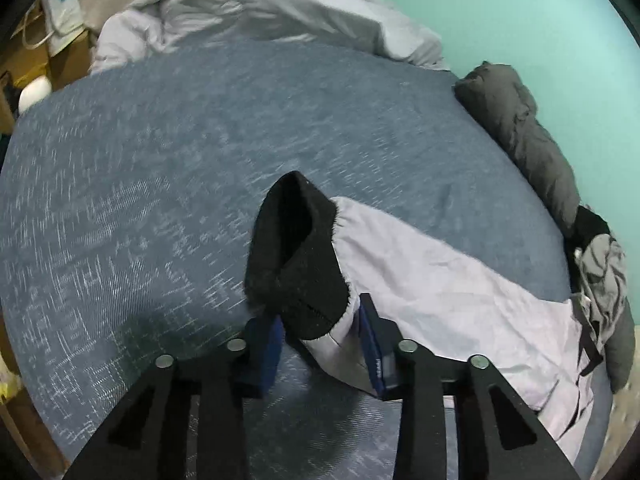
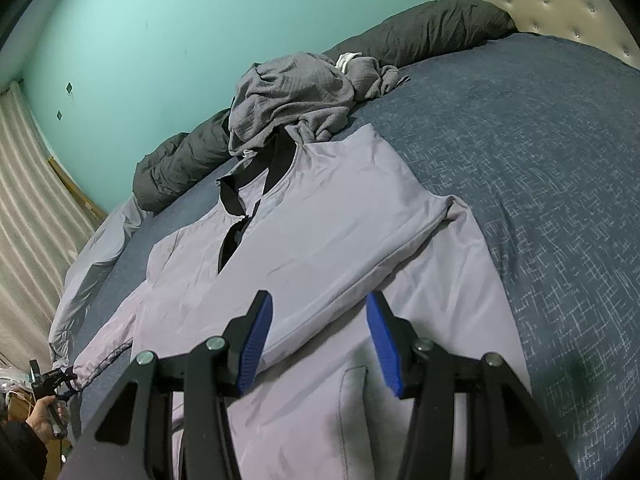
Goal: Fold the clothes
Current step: 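Grasp the other sleeve's black cuff with the left tool and lift it, then carry the cuff across the jacket front with the left tool toward the right tool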
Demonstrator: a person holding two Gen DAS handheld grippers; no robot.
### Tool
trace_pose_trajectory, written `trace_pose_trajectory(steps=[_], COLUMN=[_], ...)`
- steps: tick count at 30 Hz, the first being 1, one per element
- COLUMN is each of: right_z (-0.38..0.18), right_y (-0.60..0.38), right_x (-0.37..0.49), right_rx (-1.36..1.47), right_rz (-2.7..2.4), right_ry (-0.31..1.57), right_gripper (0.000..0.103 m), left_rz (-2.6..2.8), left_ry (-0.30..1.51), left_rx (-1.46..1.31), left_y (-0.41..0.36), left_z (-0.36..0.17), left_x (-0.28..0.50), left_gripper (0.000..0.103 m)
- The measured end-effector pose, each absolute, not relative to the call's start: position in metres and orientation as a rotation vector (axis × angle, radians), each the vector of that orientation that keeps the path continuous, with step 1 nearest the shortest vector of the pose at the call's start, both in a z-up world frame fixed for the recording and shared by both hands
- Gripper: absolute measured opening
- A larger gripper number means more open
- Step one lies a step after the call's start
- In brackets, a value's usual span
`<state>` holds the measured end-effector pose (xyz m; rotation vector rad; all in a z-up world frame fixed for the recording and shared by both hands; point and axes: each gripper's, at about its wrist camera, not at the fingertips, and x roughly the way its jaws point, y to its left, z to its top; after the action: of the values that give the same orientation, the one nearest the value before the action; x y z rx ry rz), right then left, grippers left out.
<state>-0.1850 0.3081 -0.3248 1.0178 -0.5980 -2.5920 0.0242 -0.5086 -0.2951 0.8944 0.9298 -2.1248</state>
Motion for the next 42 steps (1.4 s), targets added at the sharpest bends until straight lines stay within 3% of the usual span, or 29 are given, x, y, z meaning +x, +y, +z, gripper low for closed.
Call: trace_pose_trajectory(steps=[11,17,24,30,38,40,42], right_z=[-0.324,-0.328,-0.321,-0.32,-0.321,-0.322,-0.324], right_y=[0.316,0.327,0.352,0.366,0.379,0.381,0.383], right_x=[-0.183,-0.176,-0.158,-0.142,-0.128,-0.127,-0.128], right_rx=[1.013,1.048,1.037,1.056,1.07,1.072,1.074], right_rz=[-2.613,-2.626,-2.665,-2.67,-2.654,-2.651,-2.641], right_ry=[-0.604,-0.63,-0.692,-0.73,-0.772,-0.779,-0.796], right_gripper=[0.05,0.05,0.05,0.05,0.05,0.05,0.05], left_rz=[-2.482,-2.768,-3.083,-3.279,-3.17,-3.142,-3.115], left_ry=[0.803,0.643,0.503,0.353,0.228,0.221,0.215], left_rx=[0.809,0.851,0.931,1.17,1.71,1.733,1.754], left_y=[-0.434,-0.31,-0.14,0.015,0.124,0.117,0.111], left_z=[-0.179,-0.106,-0.062,-0.098,-0.225,-0.237,-0.25], left_x=[-0.049,-0.104,-0.158,-0.173,-0.169,-0.168,-0.168], left_gripper=[0.027,0.026,0.026,0.026,0.035,0.054,0.057])
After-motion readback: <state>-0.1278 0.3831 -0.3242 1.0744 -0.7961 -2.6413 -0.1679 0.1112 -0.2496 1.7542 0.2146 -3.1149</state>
